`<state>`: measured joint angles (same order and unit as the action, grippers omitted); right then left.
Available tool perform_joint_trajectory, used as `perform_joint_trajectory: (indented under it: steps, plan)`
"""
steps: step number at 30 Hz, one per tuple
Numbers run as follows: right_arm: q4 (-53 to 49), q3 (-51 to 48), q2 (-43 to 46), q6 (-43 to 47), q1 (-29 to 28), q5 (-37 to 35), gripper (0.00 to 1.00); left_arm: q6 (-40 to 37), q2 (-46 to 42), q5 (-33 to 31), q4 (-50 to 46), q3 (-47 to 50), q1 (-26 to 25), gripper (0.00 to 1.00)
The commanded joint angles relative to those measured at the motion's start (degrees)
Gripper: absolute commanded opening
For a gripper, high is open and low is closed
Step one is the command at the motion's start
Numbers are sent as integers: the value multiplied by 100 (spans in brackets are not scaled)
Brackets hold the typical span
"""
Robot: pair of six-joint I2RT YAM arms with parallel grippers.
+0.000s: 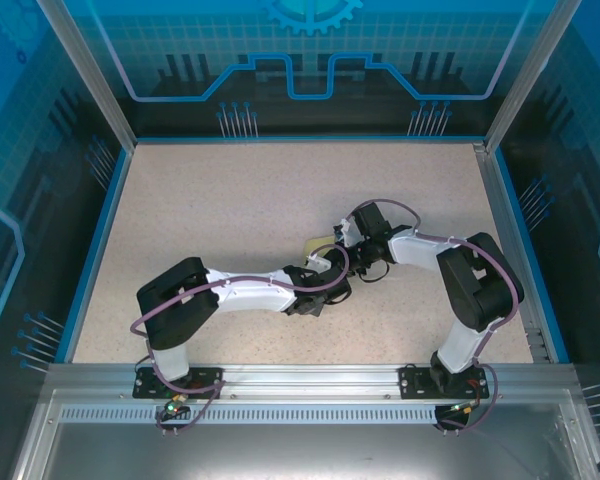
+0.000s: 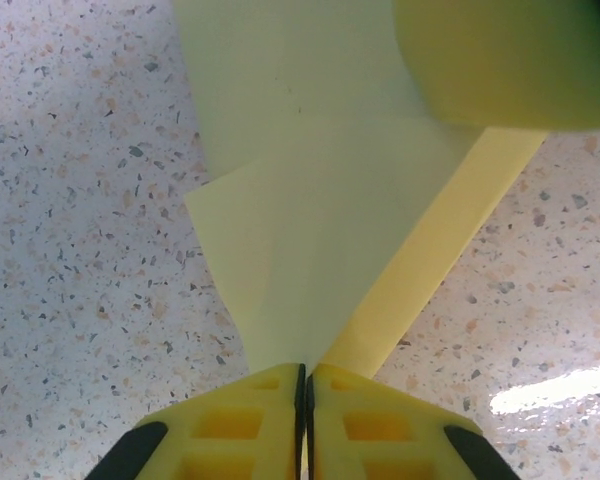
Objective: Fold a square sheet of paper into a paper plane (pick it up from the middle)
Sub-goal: Fourth fold the wing at the center of the table.
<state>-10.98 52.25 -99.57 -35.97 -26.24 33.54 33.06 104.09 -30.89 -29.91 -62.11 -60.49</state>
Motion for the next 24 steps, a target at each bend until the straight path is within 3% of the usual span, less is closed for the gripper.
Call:
perform_joint_trajectory:
  steps: [1,7,17,24]
  plan:
    - [-184,155,109,63,47,120,17,22,35,-199,-53,-21,-16,8]
    - [-252,137,323,119,114,81,26,-14,-425,516,631,470,332,2]
    - [-166,-71,1019,221,277,8,50,-97,-1227,3039,2332,1665,1487,2]
    - [74,-94,983,298,114,343,48,101,-1209,4254,3112,2054,2096,2]
